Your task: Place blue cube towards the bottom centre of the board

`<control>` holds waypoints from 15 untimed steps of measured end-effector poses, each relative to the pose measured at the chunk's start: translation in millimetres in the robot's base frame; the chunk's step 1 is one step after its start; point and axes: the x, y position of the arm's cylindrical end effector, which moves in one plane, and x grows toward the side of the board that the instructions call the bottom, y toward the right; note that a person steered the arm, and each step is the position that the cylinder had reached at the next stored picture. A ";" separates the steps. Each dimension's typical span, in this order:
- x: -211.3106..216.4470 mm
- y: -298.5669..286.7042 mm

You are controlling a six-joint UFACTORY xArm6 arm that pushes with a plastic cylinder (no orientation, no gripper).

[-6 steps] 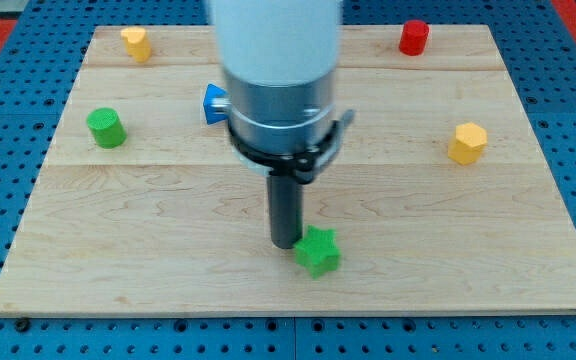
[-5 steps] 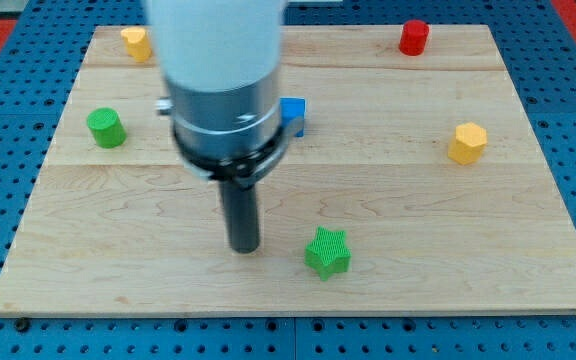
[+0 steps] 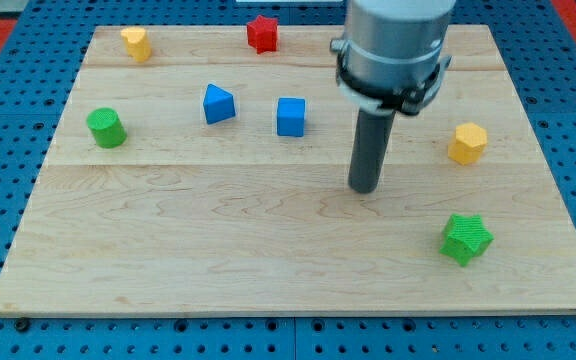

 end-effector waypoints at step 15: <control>-40.9 -106.0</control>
